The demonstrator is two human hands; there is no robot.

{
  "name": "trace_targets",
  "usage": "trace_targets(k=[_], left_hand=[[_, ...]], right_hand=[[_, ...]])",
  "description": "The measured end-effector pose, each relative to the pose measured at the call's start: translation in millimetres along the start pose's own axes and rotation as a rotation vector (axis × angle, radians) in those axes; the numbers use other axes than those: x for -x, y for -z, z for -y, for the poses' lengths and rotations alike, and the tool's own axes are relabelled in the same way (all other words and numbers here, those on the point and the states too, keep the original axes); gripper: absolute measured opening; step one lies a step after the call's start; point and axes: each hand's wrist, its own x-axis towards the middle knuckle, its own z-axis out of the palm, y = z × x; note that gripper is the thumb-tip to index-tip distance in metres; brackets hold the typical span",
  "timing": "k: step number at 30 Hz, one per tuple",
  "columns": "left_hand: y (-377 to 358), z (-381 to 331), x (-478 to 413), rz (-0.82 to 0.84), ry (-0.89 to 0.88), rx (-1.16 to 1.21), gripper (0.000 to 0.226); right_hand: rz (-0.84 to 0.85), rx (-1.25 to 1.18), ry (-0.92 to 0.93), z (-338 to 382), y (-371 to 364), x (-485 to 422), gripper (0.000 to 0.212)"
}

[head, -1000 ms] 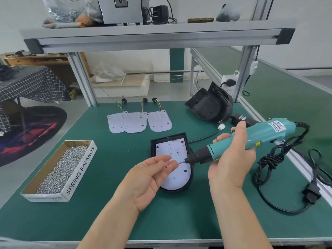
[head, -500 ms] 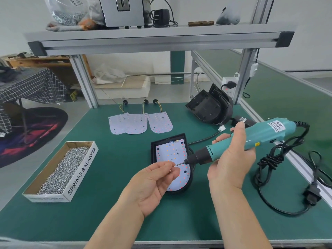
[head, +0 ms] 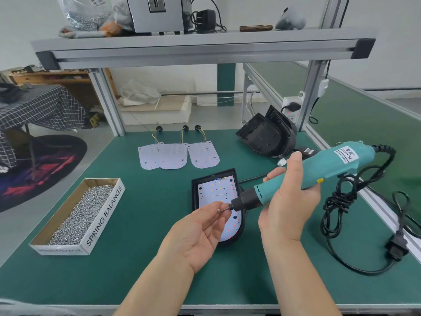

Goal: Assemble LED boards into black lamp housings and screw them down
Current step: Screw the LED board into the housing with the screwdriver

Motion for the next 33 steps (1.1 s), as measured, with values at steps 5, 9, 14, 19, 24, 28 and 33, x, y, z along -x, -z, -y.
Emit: trace_targets(k=[5,9,14,19,24,28,33], left_hand=[[-2,2,2,-0.003,0.002,0.037,0.012],[-3,6,2,-0.006,-0.029,0.063,0.011],[-7,15,2,-0.040,-0.104,0.098,0.009],[-14,28,0,-0.099,-0.222,0.136,0.009],[-17,32,-1,-0.090,-0.306,0.097,0.011],[-16,35,1,-0.064,-0.314,0.076,0.014],[-6,30,-4,-0.037,-0.331,-0.059,0.036]], right_hand=[[-0.011,-0.008,-0.005,-1,2,-2,0.026],[-0.025,-0.013,0.012,-3,4,-3,0.033],[-0.039,-0.012,0.032,-4,4,-4,0.028],[-0.037,-0.004,0.073,-6,2,4,0.026],[-0.027,-0.008,0.093,-5,0,4,0.023],[-0.036,-0.004,0.083,-6,2,1,0.022],[-0.031,-0.041,0.076,-7,4,-8,0.032]])
